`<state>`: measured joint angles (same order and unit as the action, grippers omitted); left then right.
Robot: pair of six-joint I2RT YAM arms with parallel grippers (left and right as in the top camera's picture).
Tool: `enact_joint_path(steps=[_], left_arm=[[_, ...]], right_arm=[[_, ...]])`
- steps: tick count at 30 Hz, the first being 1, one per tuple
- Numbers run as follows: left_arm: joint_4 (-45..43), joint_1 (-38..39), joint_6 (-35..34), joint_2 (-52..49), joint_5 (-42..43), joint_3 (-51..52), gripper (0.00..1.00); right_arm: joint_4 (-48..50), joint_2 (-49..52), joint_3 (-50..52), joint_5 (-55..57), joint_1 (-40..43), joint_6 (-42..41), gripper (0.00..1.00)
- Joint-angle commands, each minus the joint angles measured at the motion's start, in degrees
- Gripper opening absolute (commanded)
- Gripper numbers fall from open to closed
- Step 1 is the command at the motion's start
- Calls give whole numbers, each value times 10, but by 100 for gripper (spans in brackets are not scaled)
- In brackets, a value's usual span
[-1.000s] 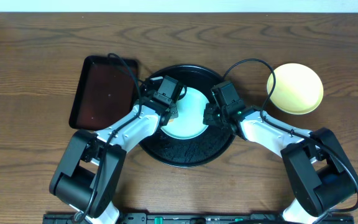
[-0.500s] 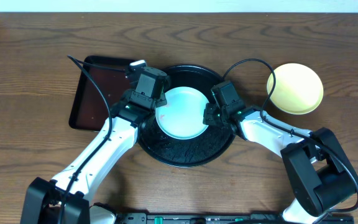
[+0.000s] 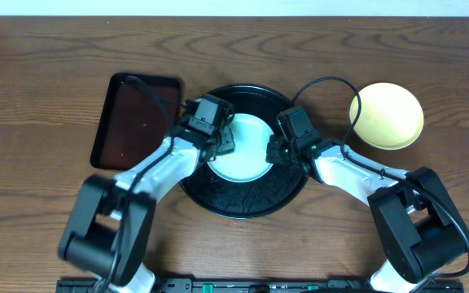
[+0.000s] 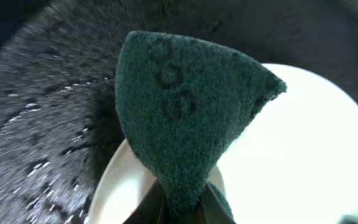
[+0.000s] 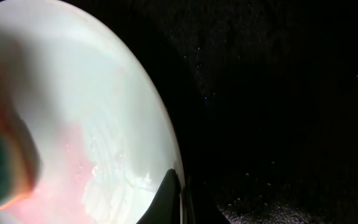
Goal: Clean dirty plates on tray and stack at the side
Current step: 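Scrub the fish-print plate with the sponge while the right gripper holds it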
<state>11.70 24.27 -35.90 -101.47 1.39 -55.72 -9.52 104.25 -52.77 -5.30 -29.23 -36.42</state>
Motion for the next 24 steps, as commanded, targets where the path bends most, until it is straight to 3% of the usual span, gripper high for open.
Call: enact_joint_path(steps=[1, 9, 16, 24], left_arm=[[-12, 0, 25, -30, 10, 4, 7], [-10, -2, 99, -45, -46, 4, 7], [22, -2, 119, -7, -189, 4, 7], [21, 0, 134, 52, -186, 4, 8]], right_arm=[[-20, 38, 23, 48, 1, 3, 1], [-20, 38, 23, 49, 1, 3, 1], [-21, 38, 23, 49, 1, 3, 1], [-20, 38, 23, 49, 1, 3, 1]])
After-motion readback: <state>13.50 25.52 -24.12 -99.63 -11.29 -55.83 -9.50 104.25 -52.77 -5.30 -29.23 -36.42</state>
